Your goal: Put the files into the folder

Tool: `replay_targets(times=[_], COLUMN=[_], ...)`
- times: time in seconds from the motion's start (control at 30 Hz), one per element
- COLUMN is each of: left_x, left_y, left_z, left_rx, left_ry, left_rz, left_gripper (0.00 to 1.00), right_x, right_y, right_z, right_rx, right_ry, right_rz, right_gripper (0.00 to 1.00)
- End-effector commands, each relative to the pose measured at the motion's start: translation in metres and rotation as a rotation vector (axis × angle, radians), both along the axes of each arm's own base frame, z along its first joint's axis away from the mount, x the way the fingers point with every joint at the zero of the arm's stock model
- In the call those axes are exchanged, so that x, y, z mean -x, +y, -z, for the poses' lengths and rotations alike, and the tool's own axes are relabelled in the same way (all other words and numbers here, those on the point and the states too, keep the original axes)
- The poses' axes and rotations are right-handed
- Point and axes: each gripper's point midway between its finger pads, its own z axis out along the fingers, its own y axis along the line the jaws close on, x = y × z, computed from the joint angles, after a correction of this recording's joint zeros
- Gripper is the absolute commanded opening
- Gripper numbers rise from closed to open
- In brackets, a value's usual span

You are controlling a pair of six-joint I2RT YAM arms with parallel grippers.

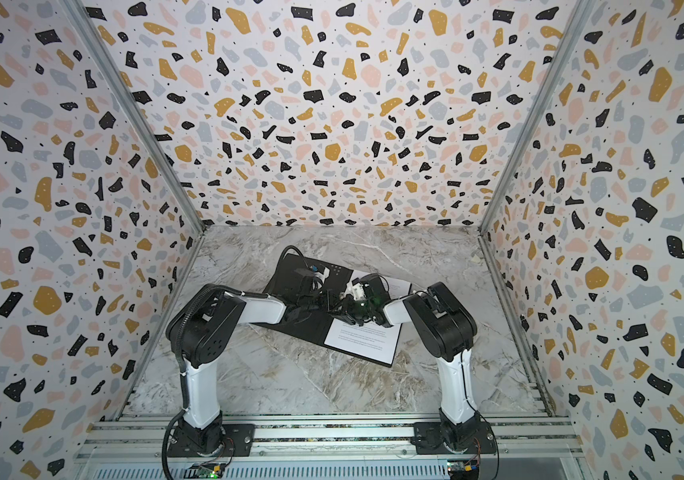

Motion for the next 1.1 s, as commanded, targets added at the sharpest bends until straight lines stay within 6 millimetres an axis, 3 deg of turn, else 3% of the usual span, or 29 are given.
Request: replay_targets(times=[0.0, 0.23, 0.57, 1.07], left_x=[0.07, 0.071, 0.072, 0.061], left_y=[0.046, 0.043, 0.029, 0.02], left_z=[0.099, 0.099, 0.088, 0.064], left_rx=[-0.254, -0.242, -0.15, -0.027], left_ry=[0.319, 0.325, 0.336, 0.331], left_rz=[-0.009, -0.004, 0.018, 0.009], left_gripper=[0.1, 0.09, 0.09, 0.1], right_x=[0.032, 0.033, 0.027, 0.009], right_y=[-0.033, -0.034, -0.03, -0.021], right_z=[0.066, 0.063, 0.049, 0.011], right_rx=[0.206, 0.167, 0.106, -0.085], right_ry=[0.215, 0.232, 0.225, 0.203], right_rz=[0.072, 0.094, 0.111, 0.145], right_gripper=[0.26, 0.32, 0.33, 0.38])
